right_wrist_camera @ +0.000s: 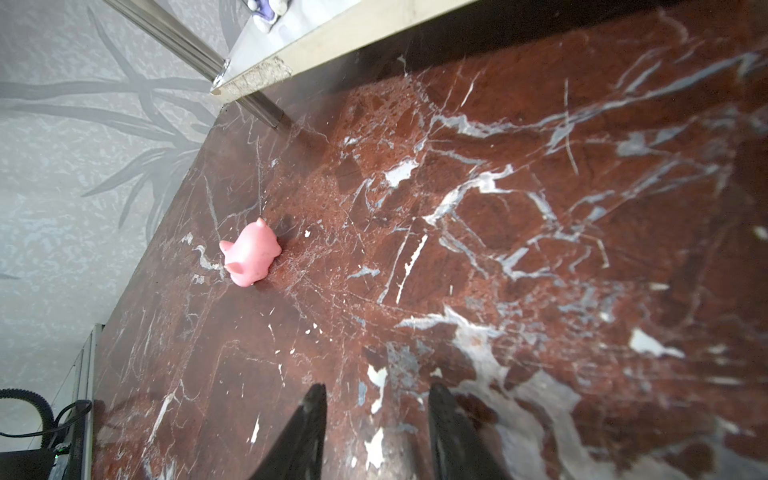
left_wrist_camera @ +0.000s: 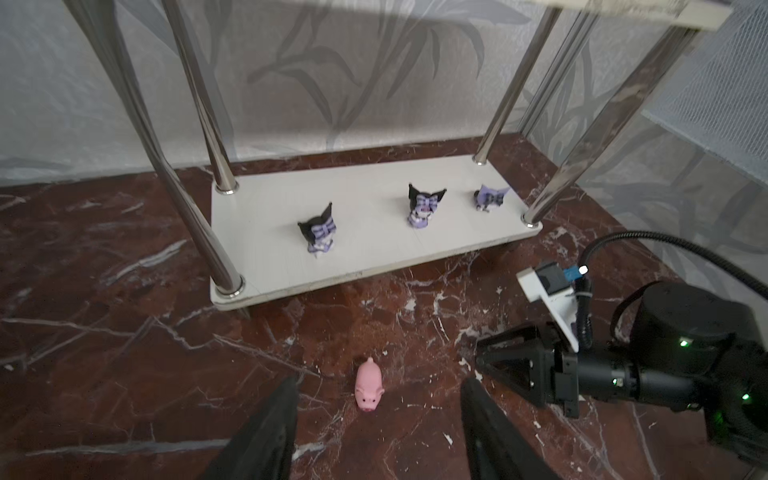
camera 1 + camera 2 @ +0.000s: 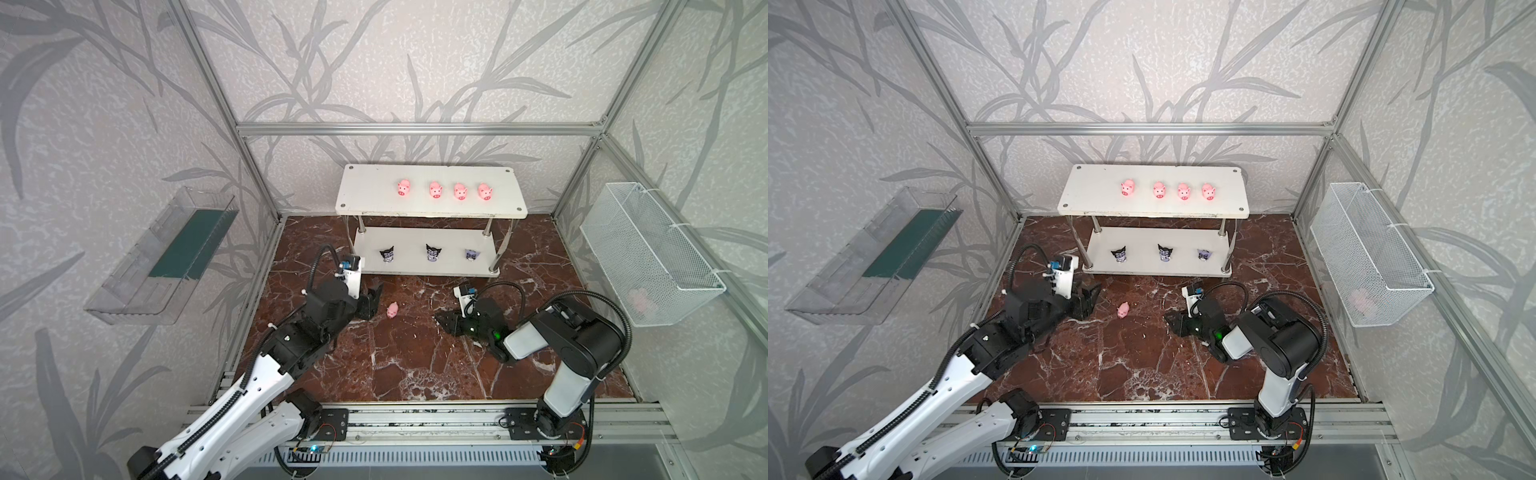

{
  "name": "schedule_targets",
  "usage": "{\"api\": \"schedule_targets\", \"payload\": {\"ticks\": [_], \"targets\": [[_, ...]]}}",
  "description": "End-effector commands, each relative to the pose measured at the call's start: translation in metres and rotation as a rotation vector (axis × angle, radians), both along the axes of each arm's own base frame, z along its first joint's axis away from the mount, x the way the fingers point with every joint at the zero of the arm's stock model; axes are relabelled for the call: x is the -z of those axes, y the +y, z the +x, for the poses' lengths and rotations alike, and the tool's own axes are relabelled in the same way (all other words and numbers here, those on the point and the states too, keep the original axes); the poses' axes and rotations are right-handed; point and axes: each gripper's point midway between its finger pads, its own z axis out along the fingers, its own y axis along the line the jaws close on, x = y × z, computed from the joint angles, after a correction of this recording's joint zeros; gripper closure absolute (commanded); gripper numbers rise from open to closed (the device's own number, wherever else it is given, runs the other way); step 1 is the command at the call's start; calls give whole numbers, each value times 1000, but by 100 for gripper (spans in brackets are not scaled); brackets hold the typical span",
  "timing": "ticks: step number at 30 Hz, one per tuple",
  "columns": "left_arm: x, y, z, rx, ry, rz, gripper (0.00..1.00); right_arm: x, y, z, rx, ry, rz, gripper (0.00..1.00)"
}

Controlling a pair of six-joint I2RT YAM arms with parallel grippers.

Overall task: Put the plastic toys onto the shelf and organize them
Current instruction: 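Move the left gripper down and close it on the last floor pig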

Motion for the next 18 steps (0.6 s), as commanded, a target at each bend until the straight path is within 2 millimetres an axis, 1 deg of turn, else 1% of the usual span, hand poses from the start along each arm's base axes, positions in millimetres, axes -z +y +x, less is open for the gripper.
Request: {"api": "schedule_targets", "payload": {"ticks": [1, 3, 6, 9, 13, 14, 15, 18], "targets": [[23, -7, 7, -24, -19, -43, 39, 25, -7, -16, -10, 96, -29, 58], [49, -11, 11, -28, 8, -36, 39, 23, -7, -17, -12, 86, -21, 58], [76, -17, 16, -20, 37, -21, 38, 19, -7, -18, -10, 78, -14, 58], [92, -22, 22, -15, 50, -4, 38, 16, -9, -19, -7, 69, -14, 58], [107, -31, 28, 0, 67, -8, 38, 5, -9, -22, -15, 37, -14, 58], [111, -32, 29, 2, 70, -8, 38, 7, -9, -23, -18, 39, -29, 58], [116, -33, 30, 4, 78, -4, 38, -2, -8, -23, -23, 15, -33, 59], [127, -36, 32, 6, 96, 9, 38, -13, -7, -26, -35, -26, -84, 58]]}}
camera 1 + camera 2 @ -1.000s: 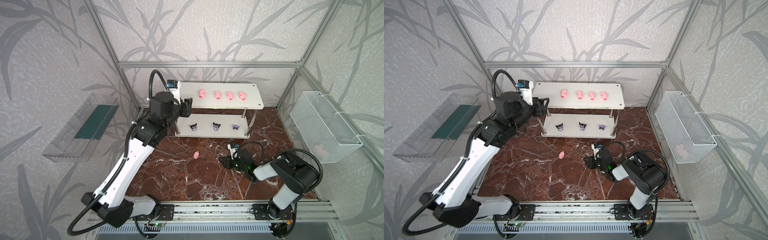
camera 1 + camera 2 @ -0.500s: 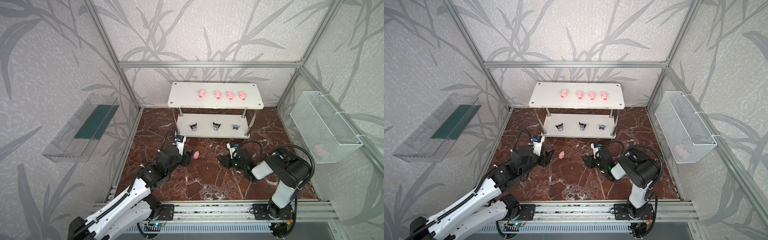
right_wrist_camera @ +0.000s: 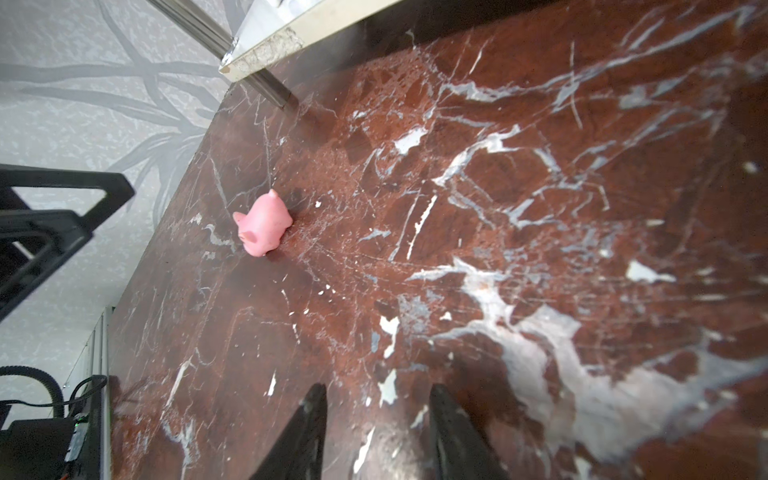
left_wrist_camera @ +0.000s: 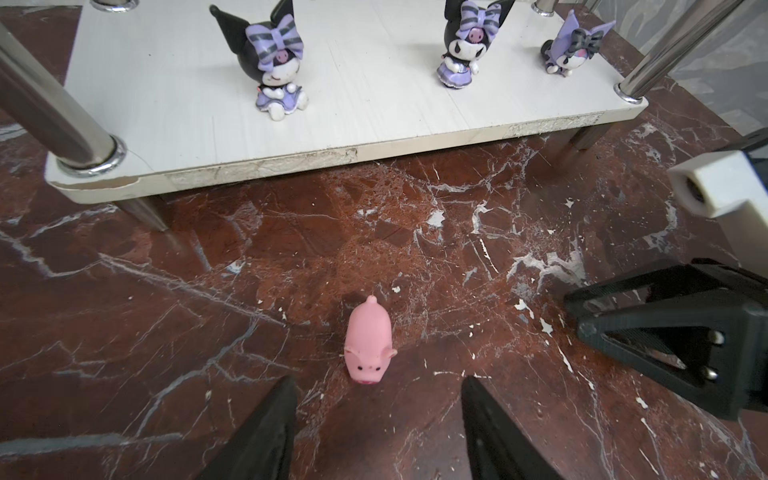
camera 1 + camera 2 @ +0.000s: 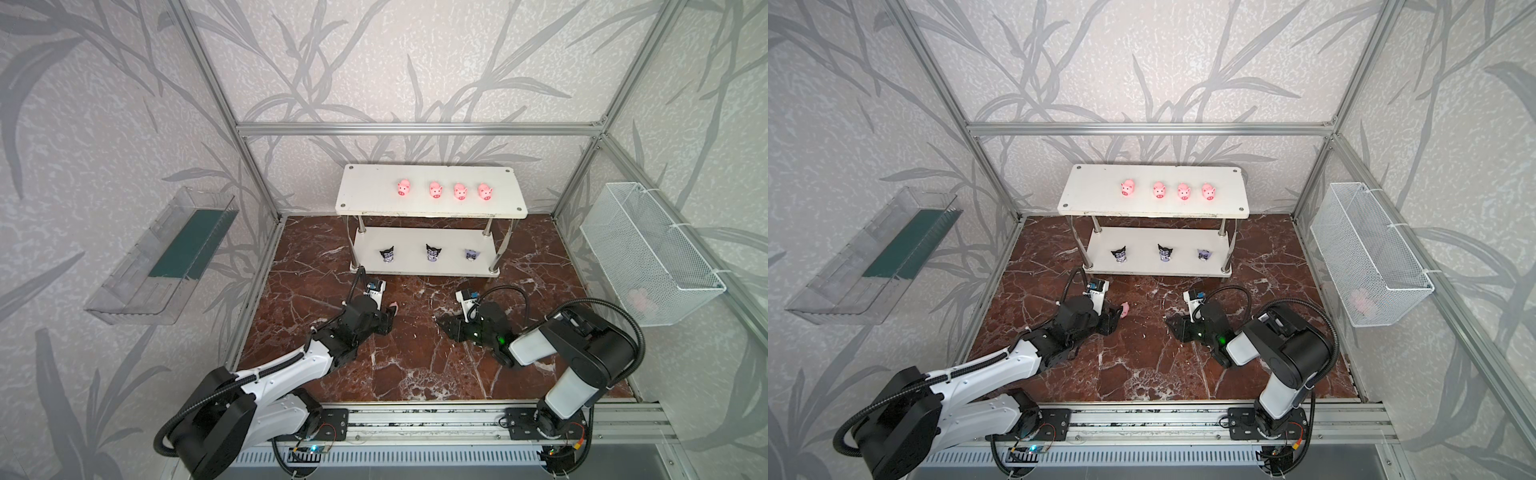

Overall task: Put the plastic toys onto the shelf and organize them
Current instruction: 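Move the left gripper down and close it on the last floor pig, then lift the pig with the left gripper and carry it over the top shelf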

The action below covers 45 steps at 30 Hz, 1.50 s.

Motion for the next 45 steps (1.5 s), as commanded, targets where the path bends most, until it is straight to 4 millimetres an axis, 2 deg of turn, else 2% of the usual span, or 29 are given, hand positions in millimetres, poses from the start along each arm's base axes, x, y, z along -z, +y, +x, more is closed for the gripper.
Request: {"api": "schedule_targets", "payload": {"ticks": [1, 3, 10, 16, 32, 39, 45], "targets": [[2, -5, 5, -1, -26, -31, 38, -6, -4, -5, -10, -36, -81, 58], [9, -5, 7, -7, -18, -27, 38, -15, -5, -3, -3, -68, -87, 58], [36, -19, 11, 34, 31, -23, 37, -15, -13, -5, 9, -61, -136, 59], [54, -20, 15, 22, 56, -11, 37, -11, -16, -7, 18, -54, -139, 59], [78, -20, 27, -3, 83, -18, 40, 0, -20, -7, 31, -35, -153, 59], [85, -19, 28, -2, 91, 4, 48, 5, -21, -6, 36, -18, -151, 59], [89, -16, 27, -2, 94, 33, 60, 10, -21, -5, 42, 0, -142, 59]]}}
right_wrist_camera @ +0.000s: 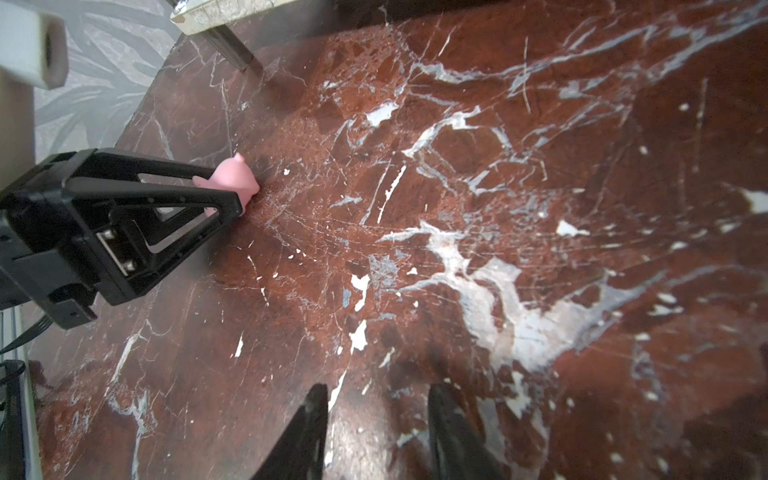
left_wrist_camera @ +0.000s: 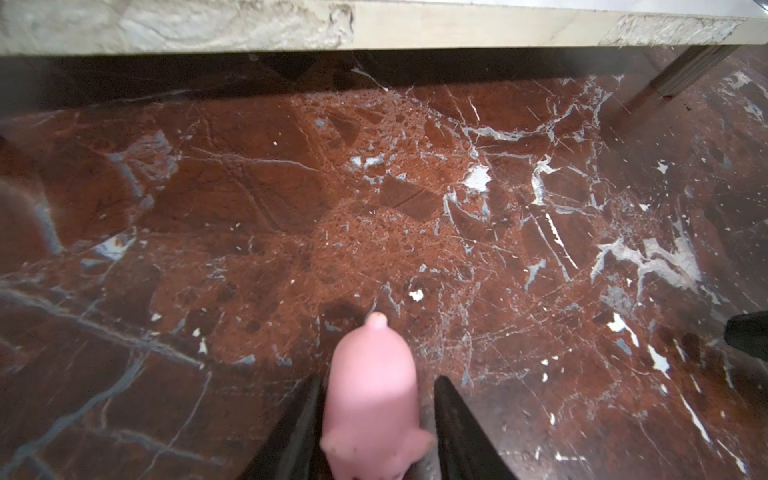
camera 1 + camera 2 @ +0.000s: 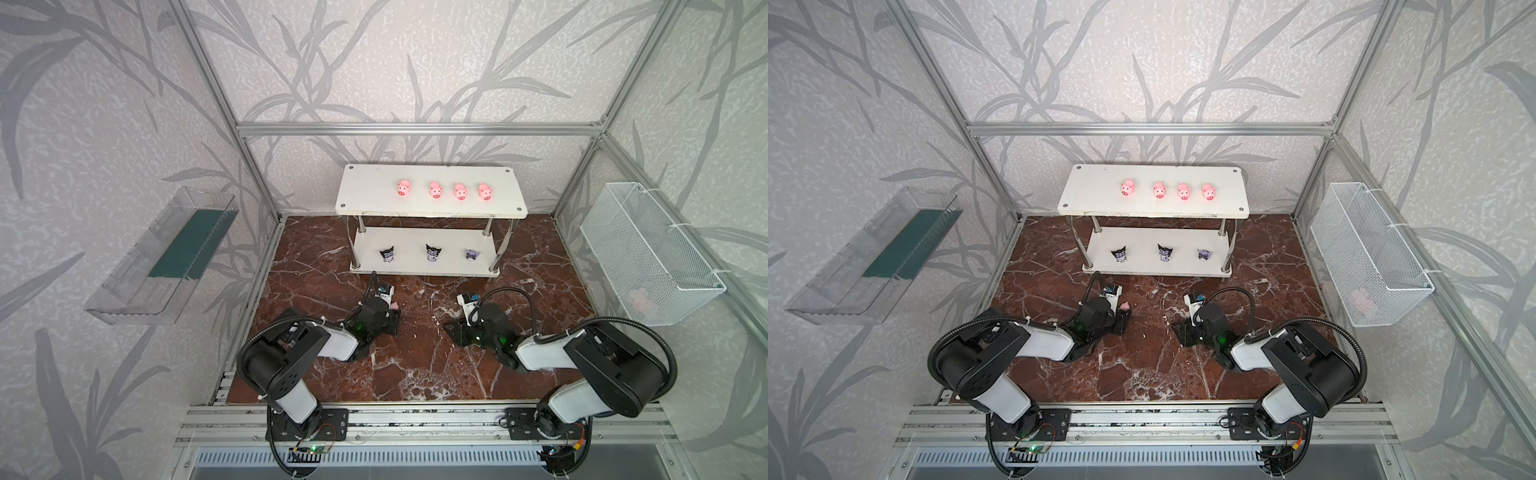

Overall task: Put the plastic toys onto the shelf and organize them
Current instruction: 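Lift the pig with the left gripper and carry it over the top shelf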

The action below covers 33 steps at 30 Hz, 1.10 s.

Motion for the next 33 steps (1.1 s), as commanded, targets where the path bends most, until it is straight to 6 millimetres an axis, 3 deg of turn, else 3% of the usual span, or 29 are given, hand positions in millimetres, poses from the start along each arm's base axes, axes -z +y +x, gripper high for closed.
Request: {"api": "schedule_targets", "payload": {"ticks": [1, 9, 12, 17, 24, 33], "targets": [[8, 4, 0, -3, 17, 38, 62, 2, -1, 2, 8, 3, 15, 59], [7, 5, -1, 3, 21, 48, 69, 4, -1, 4, 16, 7, 33, 60], [-6, 2, -1, 11, 16, 31, 69, 5, -2, 5, 19, 11, 34, 60], [-44, 2, 0, 15, 9, 36, 71, 7, -2, 6, 23, 19, 32, 60], [-128, 12, -6, 6, -4, 68, 72, 9, 1, 8, 23, 31, 52, 60], [-268, 41, -17, -65, -130, 71, 68, 9, 2, 8, 16, 40, 54, 60]]}}
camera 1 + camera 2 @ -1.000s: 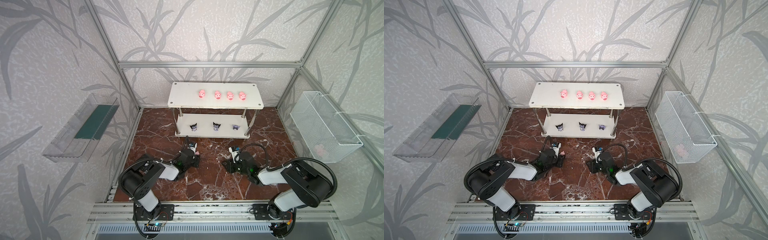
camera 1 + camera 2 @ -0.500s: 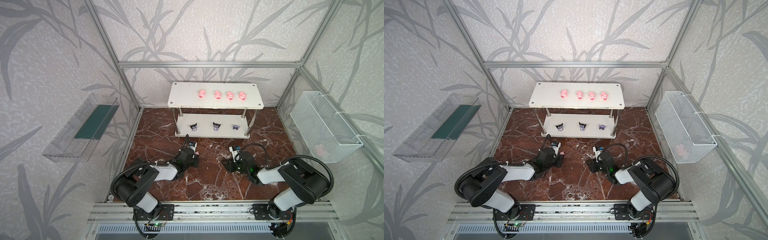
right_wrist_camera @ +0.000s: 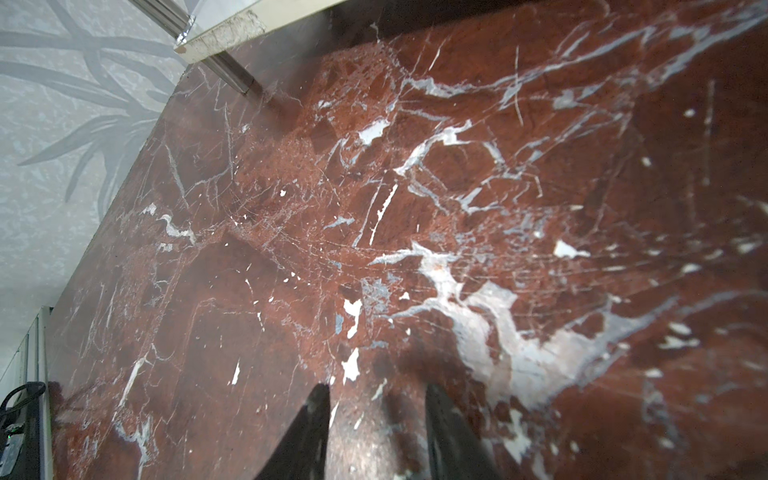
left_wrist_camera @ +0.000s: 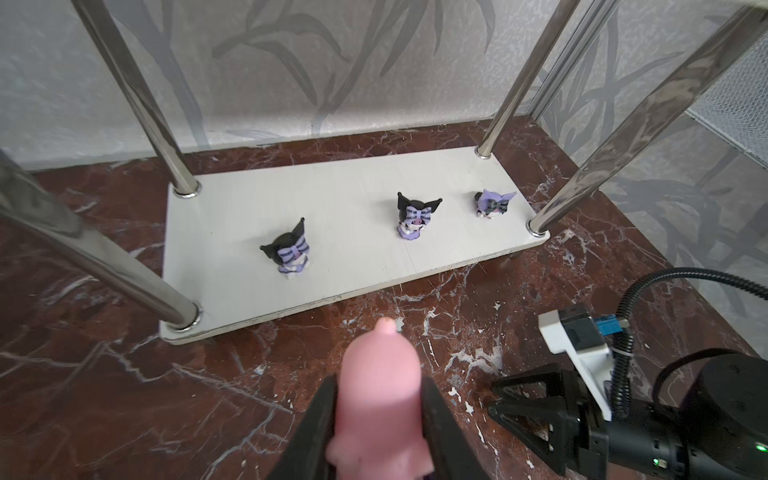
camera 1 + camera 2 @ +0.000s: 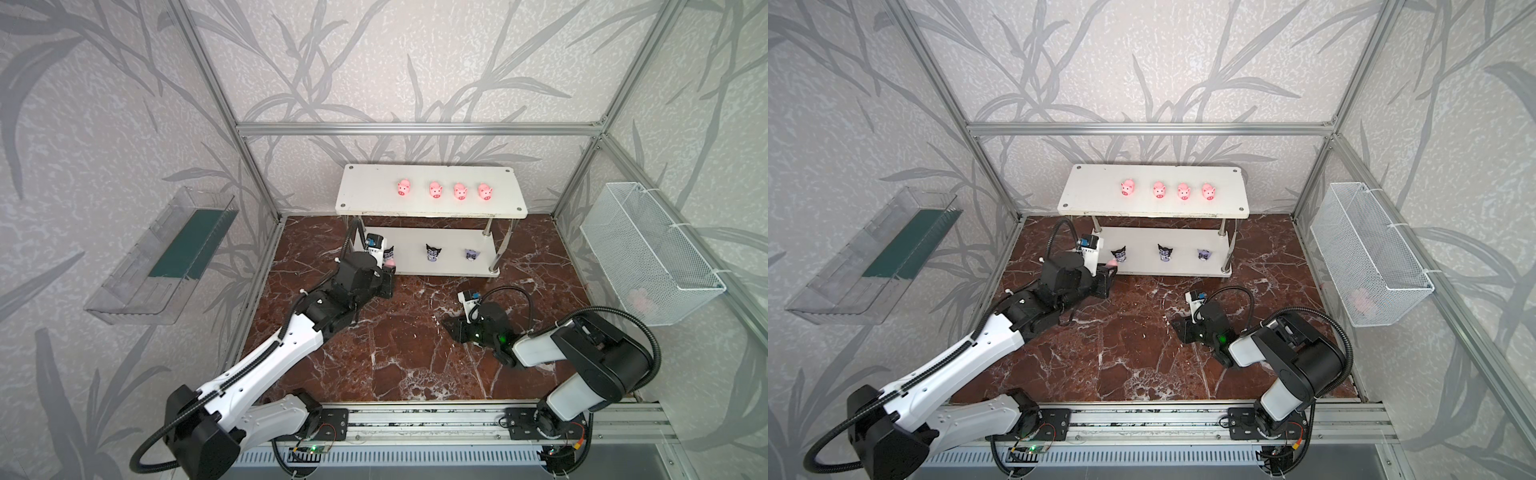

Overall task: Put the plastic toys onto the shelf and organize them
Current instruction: 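Lift the pig with the left gripper and carry it over the top shelf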

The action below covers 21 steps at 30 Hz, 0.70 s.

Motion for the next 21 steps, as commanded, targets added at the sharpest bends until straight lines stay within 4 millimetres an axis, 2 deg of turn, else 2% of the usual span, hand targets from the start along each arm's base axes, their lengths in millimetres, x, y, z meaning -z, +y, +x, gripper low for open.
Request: {"api": "schedule_targets", "payload": {"ticks": [1, 4, 9, 12, 13, 15, 21], "targets": [[-22, 29, -13, -54, 22, 108, 68, 5, 0, -2, -5, 30, -2, 60], [-63, 39, -8, -87, -38, 107, 68, 3, 1, -3, -12, 26, 3, 60], [-107, 53, 18, -163, -94, 64, 68, -1, 0, -1, -10, 19, -6, 60], [-125, 55, 40, -172, -118, 15, 68, -6, 0, 1, -5, 1, -5, 60], [-132, 56, 48, -179, -127, 7, 69, 0, -3, -3, -4, 26, -25, 60], [-139, 55, 63, -181, -133, -3, 69, 1, -3, -3, -3, 26, -30, 61], [-146, 59, 108, -221, -128, -65, 68, 4, -3, -3, 1, 33, -34, 61]]}}
